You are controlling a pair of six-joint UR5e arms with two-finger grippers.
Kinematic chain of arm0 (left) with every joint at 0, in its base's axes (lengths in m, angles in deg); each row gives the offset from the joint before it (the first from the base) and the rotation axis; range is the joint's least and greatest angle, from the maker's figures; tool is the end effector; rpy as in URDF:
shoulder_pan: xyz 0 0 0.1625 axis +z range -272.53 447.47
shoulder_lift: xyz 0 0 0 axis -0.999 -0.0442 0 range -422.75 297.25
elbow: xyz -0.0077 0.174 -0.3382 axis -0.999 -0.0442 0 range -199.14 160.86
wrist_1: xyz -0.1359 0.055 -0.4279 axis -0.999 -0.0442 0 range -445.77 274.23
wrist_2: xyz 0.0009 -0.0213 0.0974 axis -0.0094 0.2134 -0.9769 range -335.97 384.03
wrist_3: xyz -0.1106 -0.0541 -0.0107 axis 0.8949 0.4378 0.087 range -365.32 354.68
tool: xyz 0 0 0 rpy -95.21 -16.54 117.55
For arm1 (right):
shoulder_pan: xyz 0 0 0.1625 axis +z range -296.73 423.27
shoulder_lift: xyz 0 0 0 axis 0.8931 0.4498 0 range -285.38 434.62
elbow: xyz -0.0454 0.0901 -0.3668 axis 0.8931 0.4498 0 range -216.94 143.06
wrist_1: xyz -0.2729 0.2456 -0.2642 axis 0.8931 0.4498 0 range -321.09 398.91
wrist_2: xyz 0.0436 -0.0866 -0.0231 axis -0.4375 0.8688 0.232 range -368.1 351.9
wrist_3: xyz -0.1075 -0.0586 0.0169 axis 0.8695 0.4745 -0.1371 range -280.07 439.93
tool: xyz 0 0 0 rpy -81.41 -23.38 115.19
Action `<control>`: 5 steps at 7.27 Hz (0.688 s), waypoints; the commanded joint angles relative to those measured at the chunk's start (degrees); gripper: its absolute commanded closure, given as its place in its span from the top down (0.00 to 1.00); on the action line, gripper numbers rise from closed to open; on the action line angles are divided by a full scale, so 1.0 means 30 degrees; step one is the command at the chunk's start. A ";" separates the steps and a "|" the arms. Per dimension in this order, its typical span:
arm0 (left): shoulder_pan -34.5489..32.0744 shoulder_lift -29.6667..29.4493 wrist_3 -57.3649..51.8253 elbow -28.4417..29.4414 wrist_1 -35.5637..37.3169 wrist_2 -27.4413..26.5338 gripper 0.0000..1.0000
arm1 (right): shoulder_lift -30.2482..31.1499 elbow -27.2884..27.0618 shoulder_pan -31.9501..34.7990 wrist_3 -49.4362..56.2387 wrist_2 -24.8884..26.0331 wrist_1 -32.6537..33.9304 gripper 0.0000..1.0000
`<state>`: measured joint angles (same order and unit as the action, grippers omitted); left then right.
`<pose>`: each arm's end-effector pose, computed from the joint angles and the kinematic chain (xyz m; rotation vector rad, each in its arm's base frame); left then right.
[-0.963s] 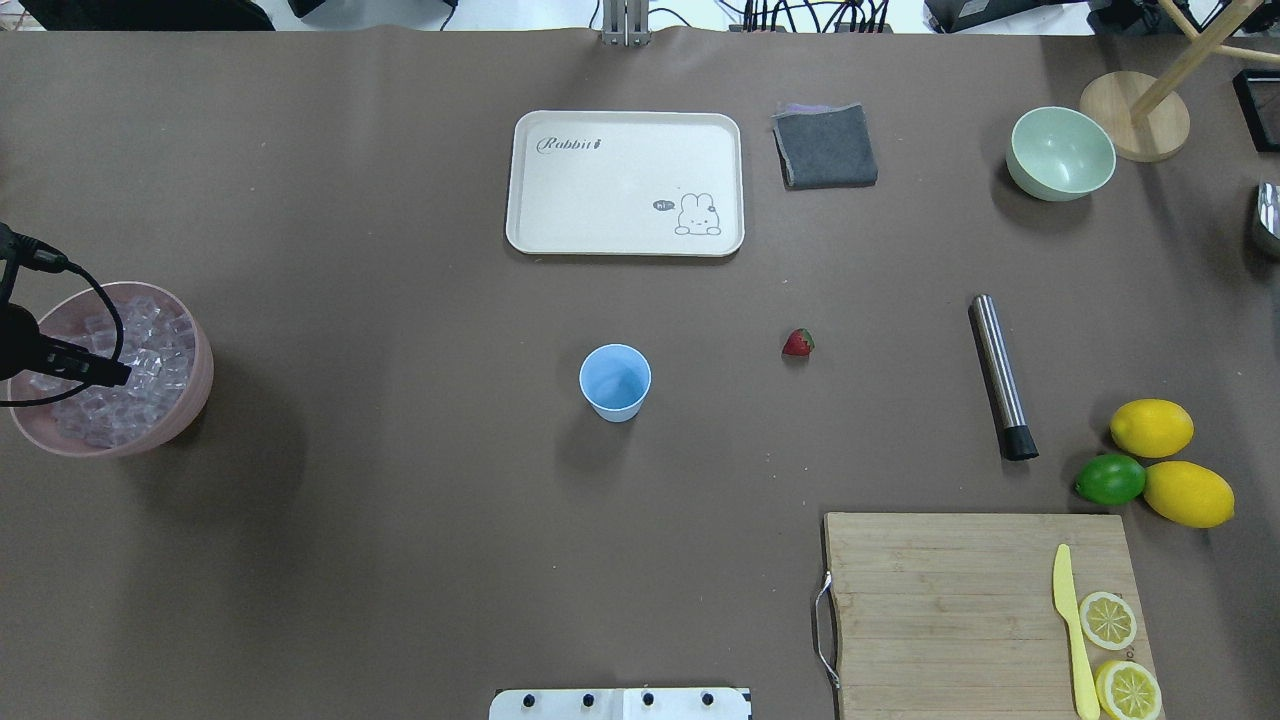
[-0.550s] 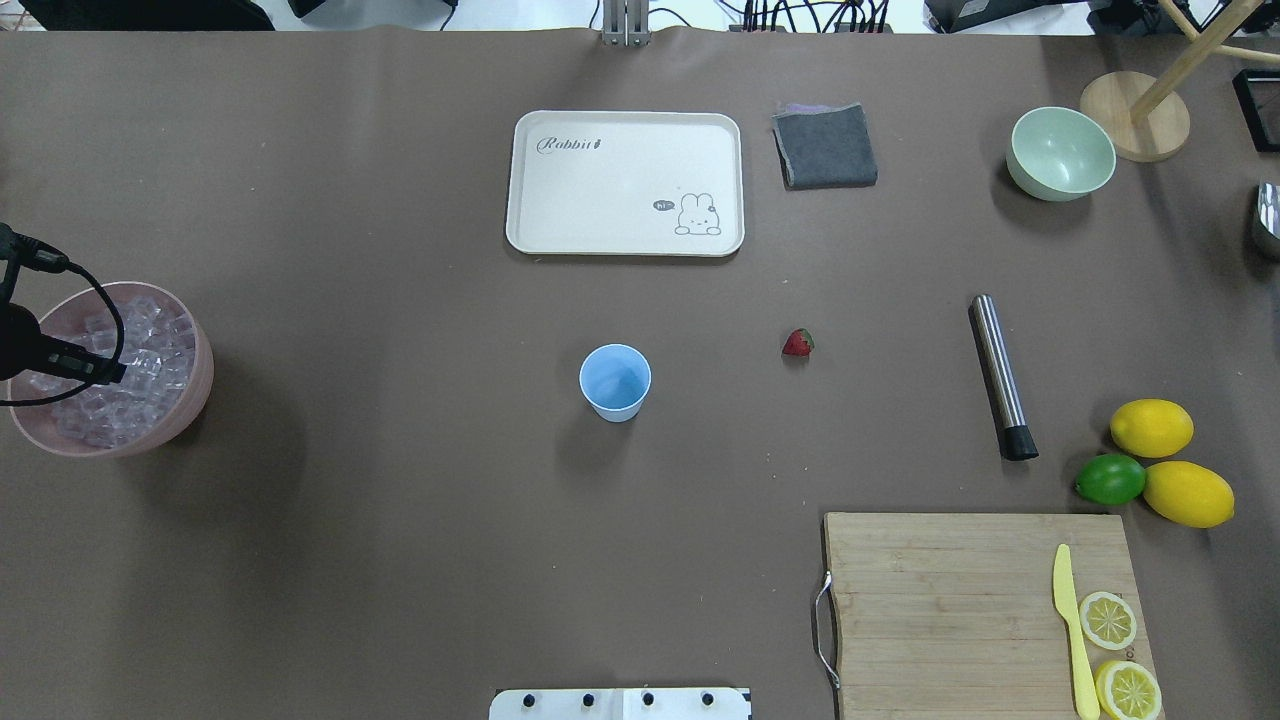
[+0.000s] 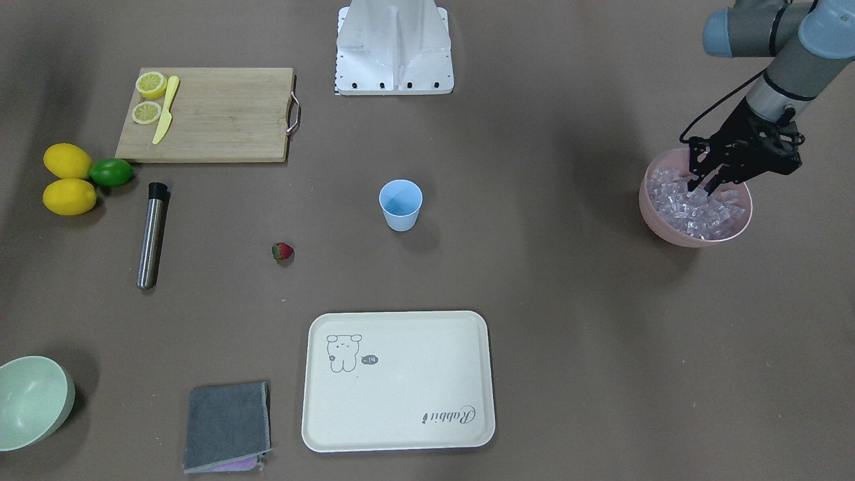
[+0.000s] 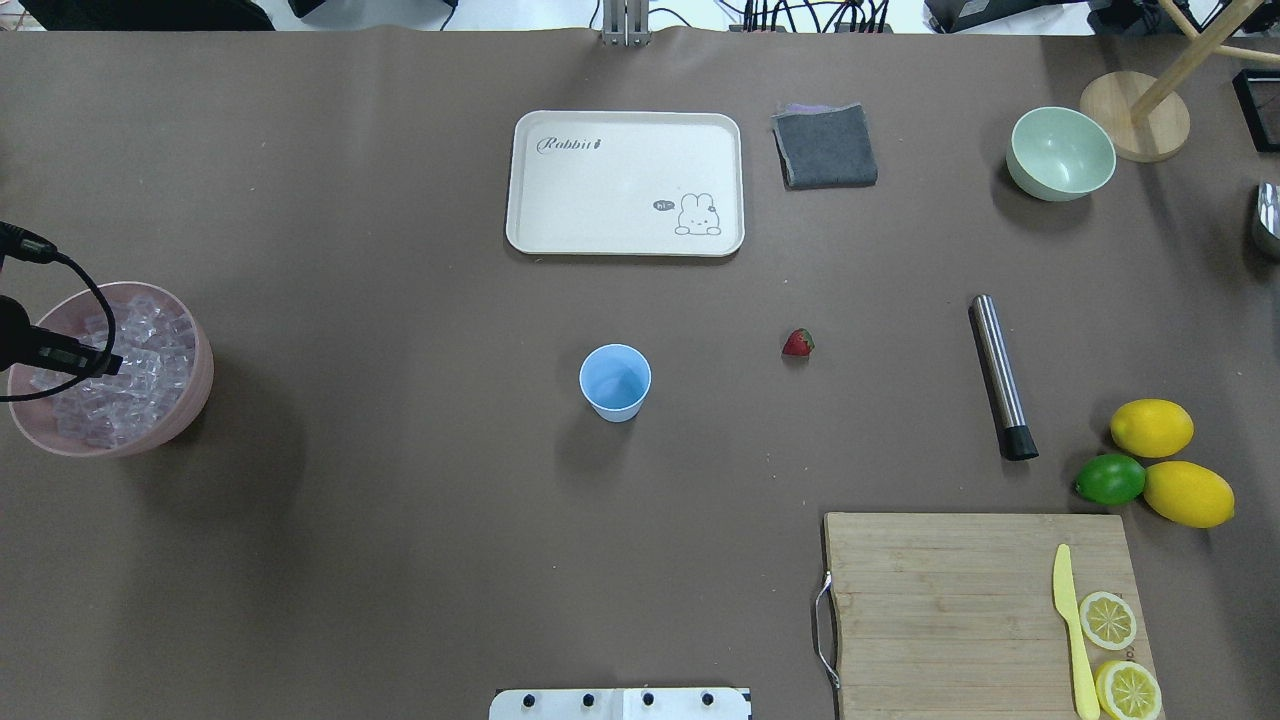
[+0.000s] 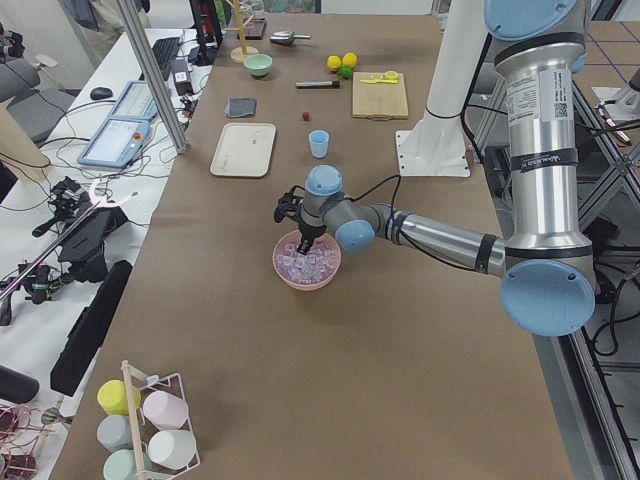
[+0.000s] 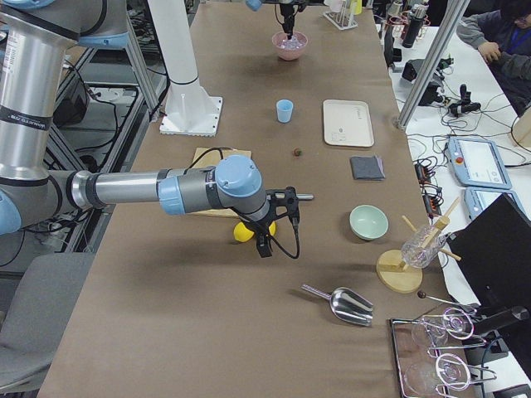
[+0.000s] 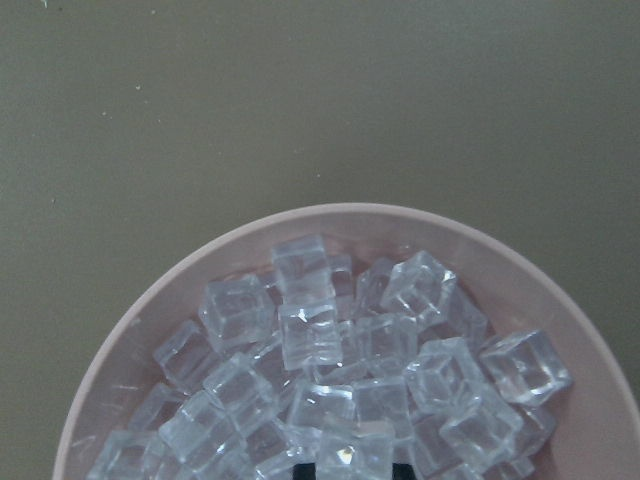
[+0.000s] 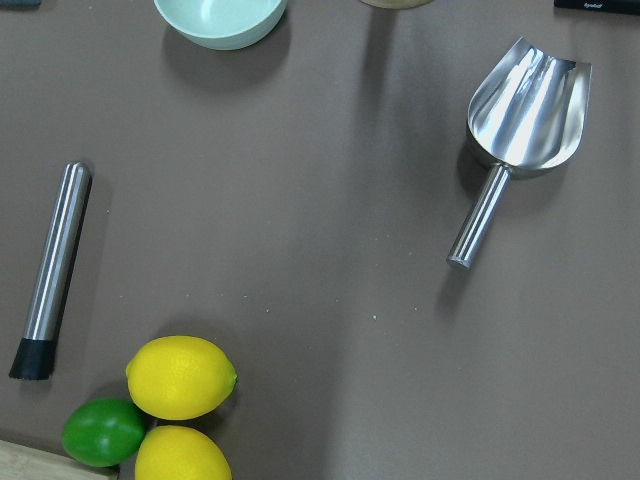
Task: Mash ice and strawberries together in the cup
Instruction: 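Close the left gripper on an ice cube and lift it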
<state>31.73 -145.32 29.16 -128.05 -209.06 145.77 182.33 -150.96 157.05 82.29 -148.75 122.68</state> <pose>0.2358 -0.4676 0.4581 0.3314 0.8631 0.2129 0.0658 -0.4247 0.5322 0.2512 -0.8680 -0.0736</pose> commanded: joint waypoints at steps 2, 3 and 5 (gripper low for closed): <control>-0.0934 -0.1794 0.0402 -0.0670 -0.0064 0.0990 0.00 | -0.0013 -0.0021 -0.0001 -0.0024 -0.0023 -0.0006 1.00; -0.0846 -0.2934 0.2056 -0.0669 -0.0122 0.0991 0.00 | -0.0013 -0.0021 -0.0001 -0.0024 -0.0023 -0.0006 1.00; 0.1045 -0.5191 0.6098 -0.0641 -0.0065 0.0612 0.00 | -0.0013 -0.0021 -0.0001 -0.0024 -0.0023 -0.0006 1.00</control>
<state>31.29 -156.87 40.69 -130.06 -209.33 148.23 182.29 -151.03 157.05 82.21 -148.82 122.67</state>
